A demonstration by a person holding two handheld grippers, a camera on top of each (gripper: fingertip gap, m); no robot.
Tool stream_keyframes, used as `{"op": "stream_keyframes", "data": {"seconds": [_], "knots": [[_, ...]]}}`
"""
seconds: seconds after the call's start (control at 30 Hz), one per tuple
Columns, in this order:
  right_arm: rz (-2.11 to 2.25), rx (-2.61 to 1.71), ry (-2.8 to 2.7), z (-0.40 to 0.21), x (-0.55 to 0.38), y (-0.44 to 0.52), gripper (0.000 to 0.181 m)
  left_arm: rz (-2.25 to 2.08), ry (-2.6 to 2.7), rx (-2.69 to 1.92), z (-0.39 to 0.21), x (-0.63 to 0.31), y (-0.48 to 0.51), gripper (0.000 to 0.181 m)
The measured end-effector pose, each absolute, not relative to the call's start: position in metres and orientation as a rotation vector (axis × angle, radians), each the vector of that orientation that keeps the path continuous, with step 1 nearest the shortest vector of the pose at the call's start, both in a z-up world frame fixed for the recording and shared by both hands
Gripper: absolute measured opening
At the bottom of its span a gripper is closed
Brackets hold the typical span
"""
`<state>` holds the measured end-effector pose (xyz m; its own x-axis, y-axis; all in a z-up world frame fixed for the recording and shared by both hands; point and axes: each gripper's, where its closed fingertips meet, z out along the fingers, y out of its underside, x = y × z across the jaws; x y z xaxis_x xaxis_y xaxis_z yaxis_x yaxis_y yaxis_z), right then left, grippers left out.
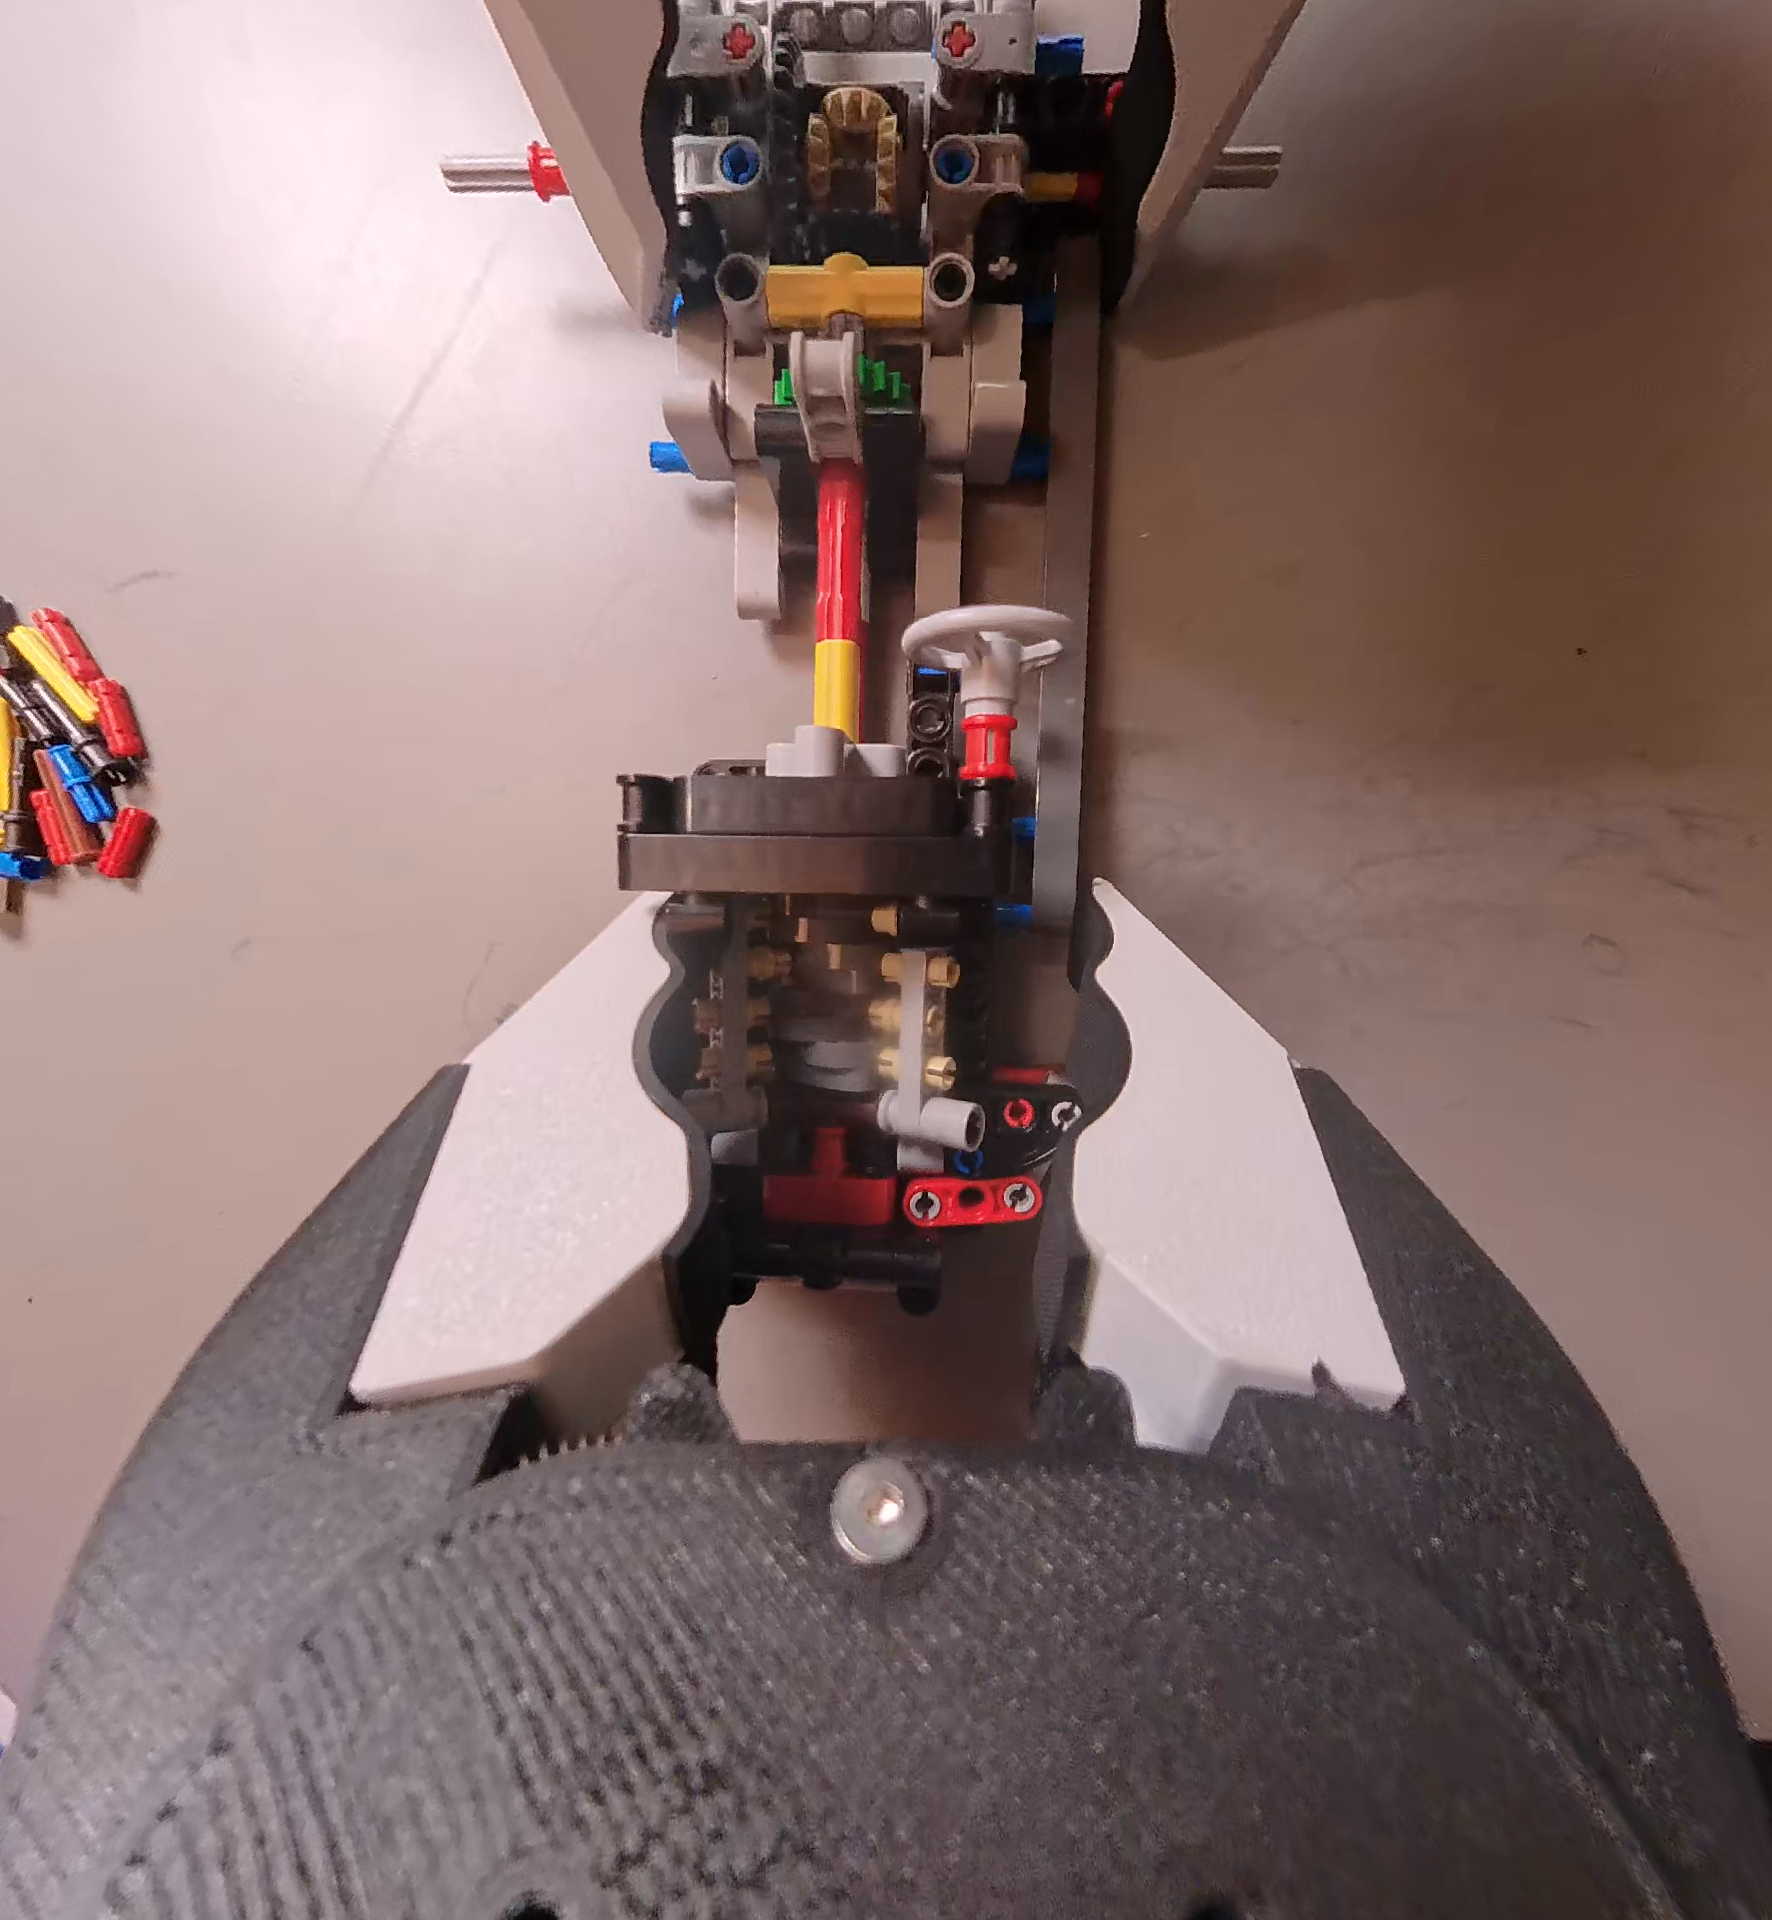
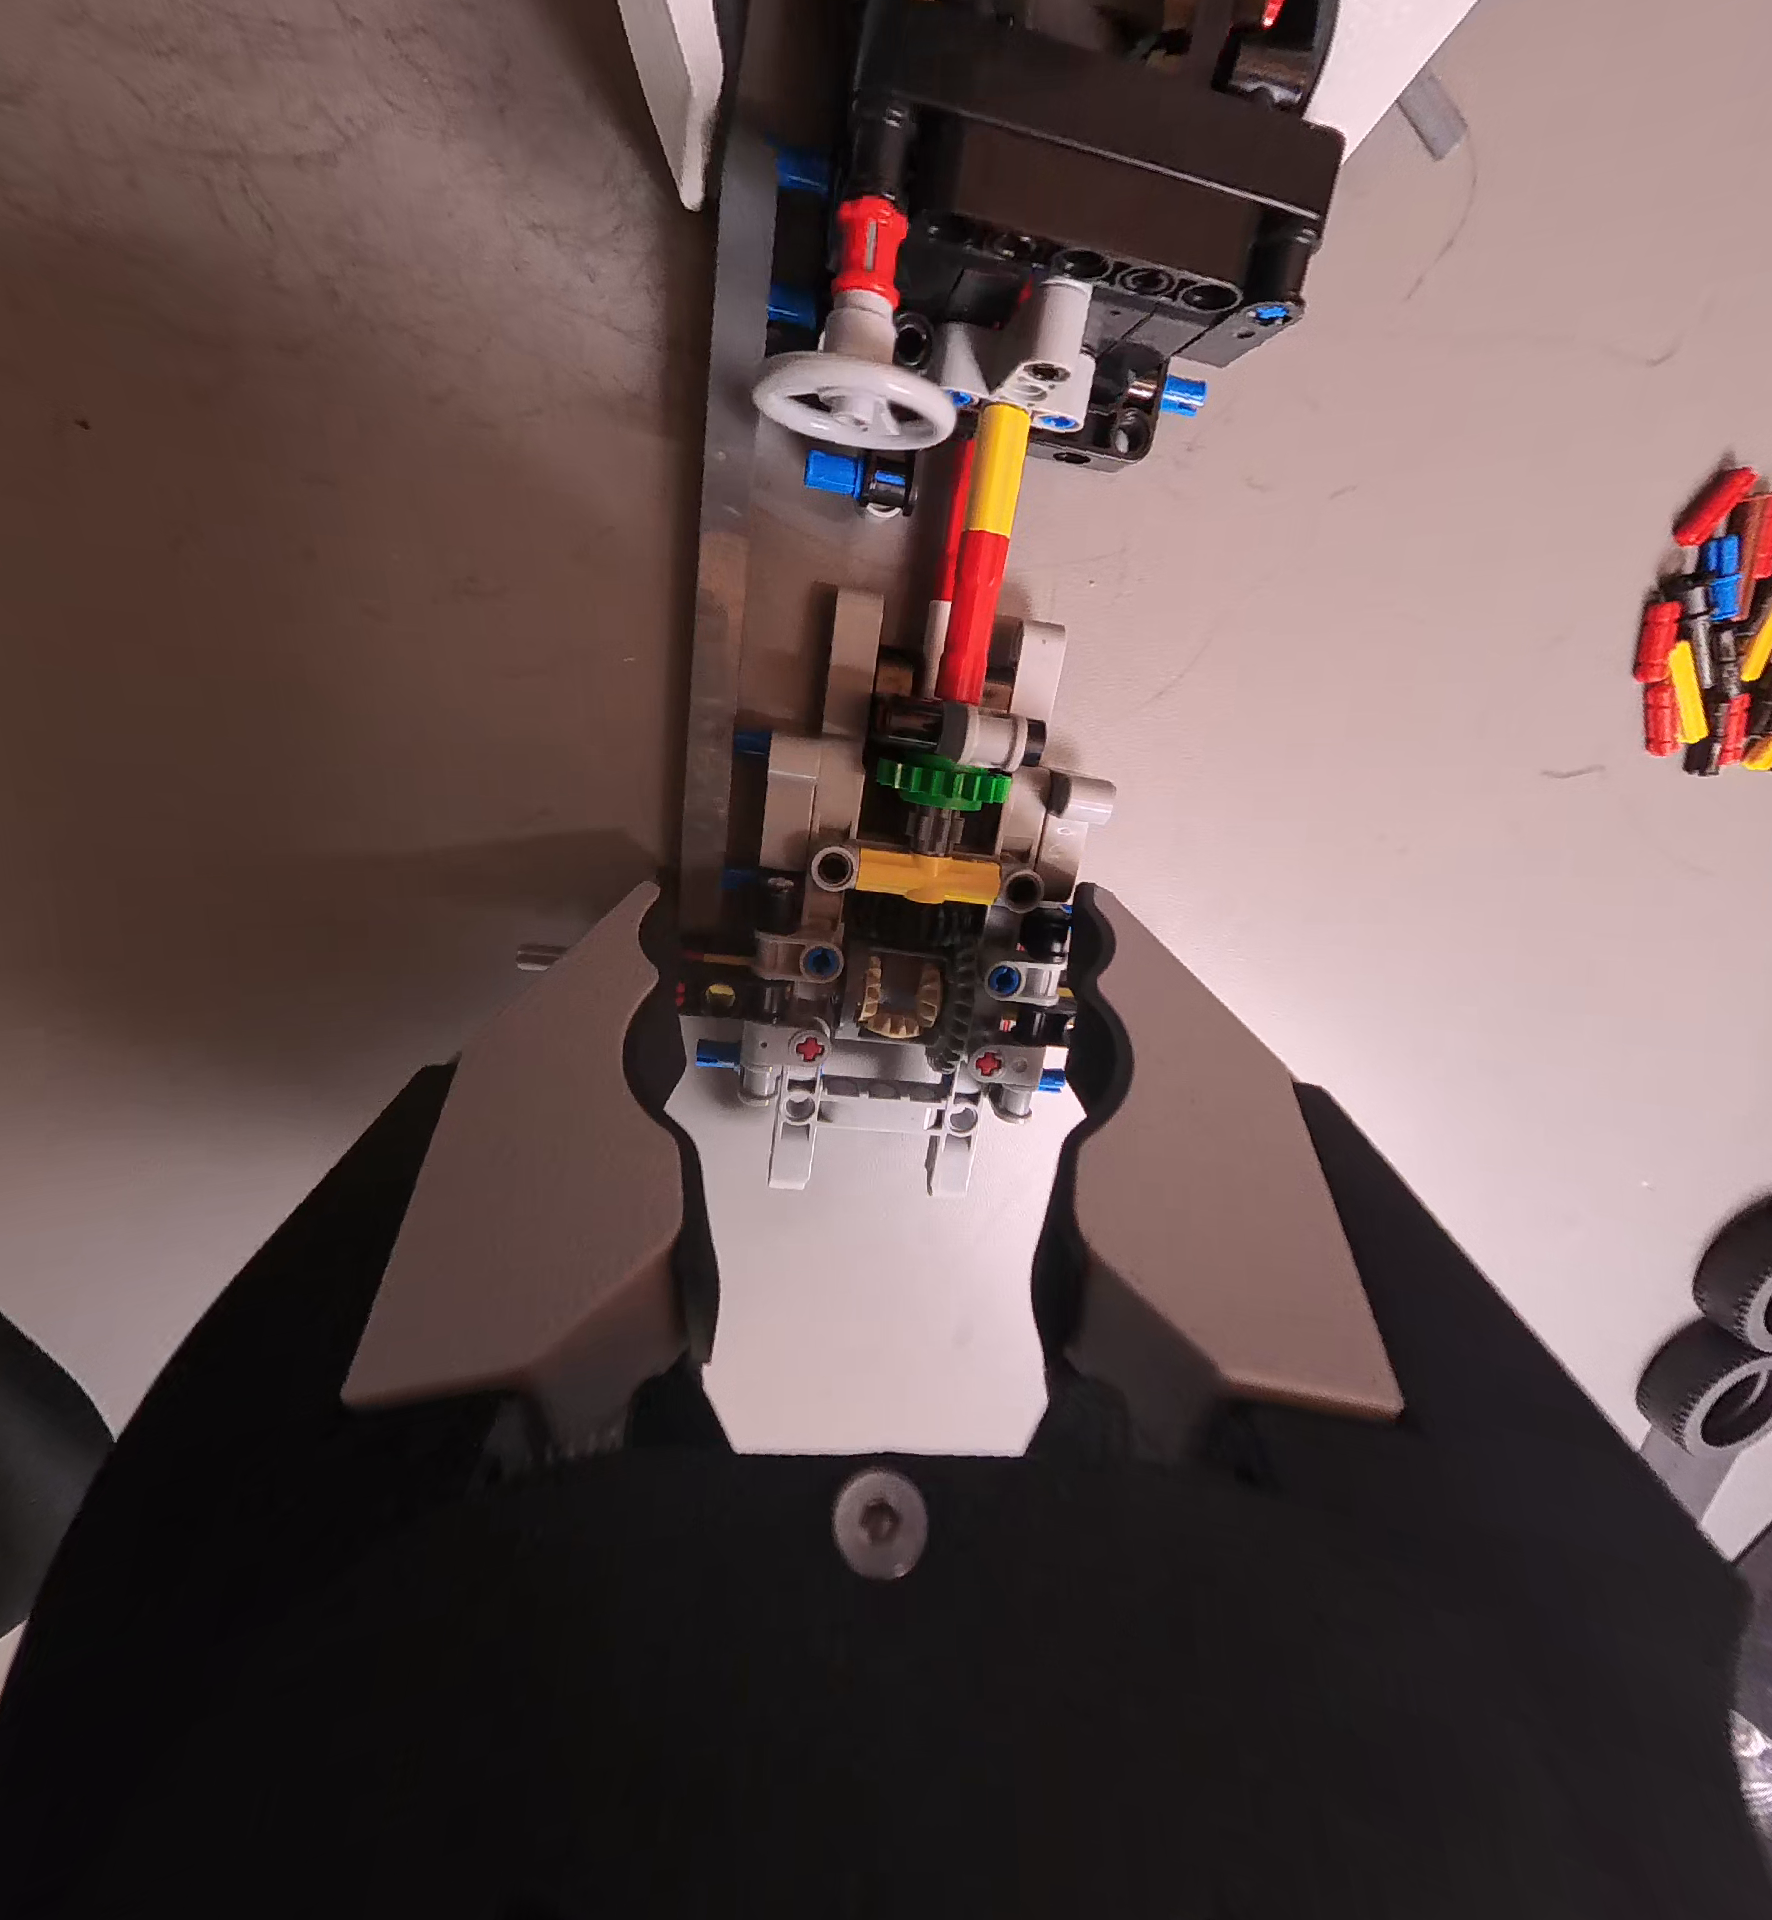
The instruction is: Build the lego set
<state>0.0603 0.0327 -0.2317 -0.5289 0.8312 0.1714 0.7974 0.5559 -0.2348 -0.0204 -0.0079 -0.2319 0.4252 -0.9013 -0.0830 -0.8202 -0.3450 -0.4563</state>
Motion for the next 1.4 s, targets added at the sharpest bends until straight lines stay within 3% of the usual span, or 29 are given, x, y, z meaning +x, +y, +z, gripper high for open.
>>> {"op": "stream_keyframes", "data": {"seconds": [0.03, 0.57, 0.9, 1.07, 1.23, 1.4], "knots": [[0.186, -1.354, -2.530, -0.232, 0.060, 0.033, 0.071, -0.242, 1.462, -2.251, -0.232, -0.020, -0.008, 0.071], [0.200, -1.372, -2.495, -0.230, 0.058, 0.035, 0.063, -0.216, 1.476, -2.260, -0.232, -0.020, -0.008, 0.071], [0.243, -1.389, -2.441, -0.230, 0.051, 0.025, 0.073, -0.217, 1.474, -2.272, -0.232, -0.018, -0.007, 0.071], [0.257, -1.446, -2.383, -0.229, 0.048, 0.029, 0.065, -0.210, 1.480, -2.269, -0.232, -0.018, -0.007, 0.071], [0.264, -1.443, -2.318, -0.211, 0.041, 0.023, 0.084, -0.198, 1.489, -2.270, -0.232, -0.017, -0.006, 0.071], [0.443, -1.403, -2.243, -0.213, 0.007, 0.011, 0.084, -0.247, 1.465, -2.253, -0.231, -0.015, -0.006, 0.072]]}}
